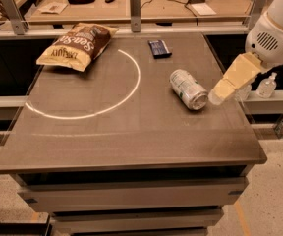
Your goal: Place 7up can upright
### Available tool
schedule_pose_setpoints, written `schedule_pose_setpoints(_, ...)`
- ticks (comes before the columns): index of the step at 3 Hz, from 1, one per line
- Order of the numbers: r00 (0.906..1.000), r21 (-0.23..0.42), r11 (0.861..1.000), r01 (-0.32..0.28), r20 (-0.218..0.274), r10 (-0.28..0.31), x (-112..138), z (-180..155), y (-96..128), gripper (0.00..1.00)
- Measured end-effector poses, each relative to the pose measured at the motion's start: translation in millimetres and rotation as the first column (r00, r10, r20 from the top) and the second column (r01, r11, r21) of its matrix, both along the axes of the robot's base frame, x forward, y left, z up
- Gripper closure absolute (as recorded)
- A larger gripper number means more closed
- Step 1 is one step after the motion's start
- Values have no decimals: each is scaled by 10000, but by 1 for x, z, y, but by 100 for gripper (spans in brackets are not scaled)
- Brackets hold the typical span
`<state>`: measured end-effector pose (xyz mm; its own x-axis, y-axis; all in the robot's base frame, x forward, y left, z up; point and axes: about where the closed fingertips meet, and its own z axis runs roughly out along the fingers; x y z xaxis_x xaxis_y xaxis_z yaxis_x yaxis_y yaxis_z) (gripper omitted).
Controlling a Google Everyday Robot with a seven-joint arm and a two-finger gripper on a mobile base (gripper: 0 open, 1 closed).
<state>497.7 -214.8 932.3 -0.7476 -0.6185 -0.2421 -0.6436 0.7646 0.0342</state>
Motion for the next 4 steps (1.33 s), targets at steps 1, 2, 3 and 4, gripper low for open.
schedule_pose_setpoints(1, 9962, 705, 9939, 852, 98, -861, 8, -2, 1, 0)
schedule_pose_setpoints(2, 9877, 1197, 9823, 1438, 435, -1499, 16, 0, 5, 0)
schedule_pose_setpoints(3, 9762, 1682, 9735, 1550, 1251, -1771, 26, 3, 12, 0)
schedule_pose_setpoints(4, 9762, 1682, 9735, 1550, 1251, -1771, 26, 3, 12, 0)
